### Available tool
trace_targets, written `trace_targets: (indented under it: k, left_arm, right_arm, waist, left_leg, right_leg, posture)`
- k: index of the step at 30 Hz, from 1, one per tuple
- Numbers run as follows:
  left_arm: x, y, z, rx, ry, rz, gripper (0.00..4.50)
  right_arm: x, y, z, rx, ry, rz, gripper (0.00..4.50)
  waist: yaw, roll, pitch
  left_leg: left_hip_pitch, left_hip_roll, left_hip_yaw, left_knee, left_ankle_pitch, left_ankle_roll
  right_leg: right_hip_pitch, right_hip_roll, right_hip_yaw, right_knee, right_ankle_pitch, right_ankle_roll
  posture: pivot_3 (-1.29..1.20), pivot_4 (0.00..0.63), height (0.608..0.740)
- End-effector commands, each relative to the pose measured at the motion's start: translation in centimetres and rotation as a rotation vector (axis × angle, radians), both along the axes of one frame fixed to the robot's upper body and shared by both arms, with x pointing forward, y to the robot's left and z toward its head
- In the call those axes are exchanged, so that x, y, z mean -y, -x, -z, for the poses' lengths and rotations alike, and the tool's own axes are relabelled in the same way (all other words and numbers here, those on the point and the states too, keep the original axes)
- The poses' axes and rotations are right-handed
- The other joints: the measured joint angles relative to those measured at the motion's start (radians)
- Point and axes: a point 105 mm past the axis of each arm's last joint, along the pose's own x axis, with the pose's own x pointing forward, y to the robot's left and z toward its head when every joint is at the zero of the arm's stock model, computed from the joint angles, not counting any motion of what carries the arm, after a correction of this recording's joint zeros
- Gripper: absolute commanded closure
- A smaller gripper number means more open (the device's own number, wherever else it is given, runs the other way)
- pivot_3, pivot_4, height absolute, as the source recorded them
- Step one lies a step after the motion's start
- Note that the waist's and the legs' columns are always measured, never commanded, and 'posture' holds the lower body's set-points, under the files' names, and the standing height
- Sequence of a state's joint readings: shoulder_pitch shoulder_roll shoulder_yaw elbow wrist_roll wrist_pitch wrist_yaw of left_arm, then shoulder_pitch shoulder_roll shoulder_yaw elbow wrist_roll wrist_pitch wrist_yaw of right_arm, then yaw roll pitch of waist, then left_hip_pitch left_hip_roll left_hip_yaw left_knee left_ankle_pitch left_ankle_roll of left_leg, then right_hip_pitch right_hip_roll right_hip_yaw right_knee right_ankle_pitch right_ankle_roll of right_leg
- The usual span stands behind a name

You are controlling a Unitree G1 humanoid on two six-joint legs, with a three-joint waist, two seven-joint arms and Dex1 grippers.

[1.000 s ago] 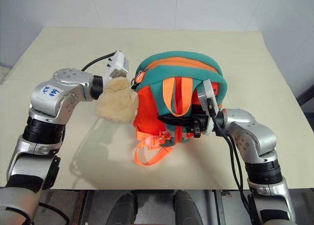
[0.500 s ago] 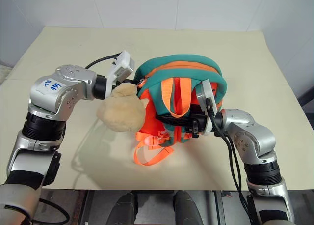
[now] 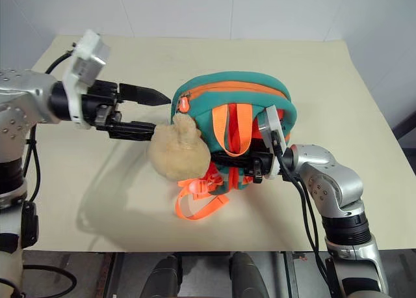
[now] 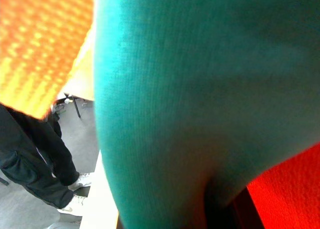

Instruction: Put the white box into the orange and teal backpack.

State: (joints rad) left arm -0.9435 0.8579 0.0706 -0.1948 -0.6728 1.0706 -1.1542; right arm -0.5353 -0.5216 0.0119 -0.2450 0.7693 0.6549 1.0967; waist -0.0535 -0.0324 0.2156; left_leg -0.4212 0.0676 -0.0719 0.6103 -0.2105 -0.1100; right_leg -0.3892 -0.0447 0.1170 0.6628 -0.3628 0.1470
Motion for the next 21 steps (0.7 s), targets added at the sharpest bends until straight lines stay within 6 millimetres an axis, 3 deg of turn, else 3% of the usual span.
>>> trace_targets:
  k: [1, 7, 10, 16, 21]
  left_arm:
    - [-0.9, 2.6, -1.5, 0.026, 0.071, 0.055, 0.01]
    - [-2.8, 6.0, -1.2, -0.031, 0.186, 0.070, 0.01]
    - [-2.7, 6.9, -0.7, -0.044, 0.200, 0.048, 0.01]
    - [-0.9, 6.0, 0.9, 0.018, 0.166, -0.059, 0.01]
    - [1.0, 5.6, 1.6, 0.015, 0.165, -0.042, 0.01]
  right_arm:
    - [-0.1, 0.2, -0.7, 0.039, -0.013, -0.010, 4.50]
    - [0.1, 0.1, -0.5, 0.037, -0.011, -0.004, 4.50]
    - [0.2, 0.0, -0.4, 0.035, -0.009, -0.003, 4.50]
    - [0.0, -0.1, -0.2, 0.031, -0.007, -0.015, 4.50]
    - [-0.1, 0.0, -0.4, 0.036, -0.024, -0.025, 4.50]
  waist:
    - [-0.003, 0.000, 0.000]
    - [-0.006, 0.000, 0.000]
    - [-0.003, 0.000, 0.000]
    - [0.001, 0.000, 0.000]
    - [-0.002, 0.000, 0.000]
  left_leg:
    - [0.000, 0.000, 0.000, 0.000, 0.000, 0.000]
    - [0.001, 0.000, 0.000, 0.000, 0.000, 0.000]
    - [0.001, 0.001, 0.000, 0.000, 0.000, 0.000]
    - [0.006, 0.000, 0.000, 0.002, -0.001, 0.001]
    - [0.014, 0.000, 0.000, -0.001, -0.001, 0.001]
  right_leg:
    - [0.000, 0.000, 0.000, 0.000, 0.000, 0.000]
    - [0.000, 0.000, 0.001, 0.000, 0.000, 0.000]
    - [0.000, 0.000, 0.000, 0.001, 0.000, 0.000]
    - [0.008, 0.000, 0.000, -0.003, 0.001, 0.001]
    - [0.015, 0.000, 0.001, -0.005, 0.001, 0.000]
  posture:
    - [0.00, 0.150, 0.740]
    - [0.00, 0.150, 0.740]
    - [0.00, 0.150, 0.740]
    - [0.00, 0.150, 0.740]
    - [0.00, 0.150, 0.740]
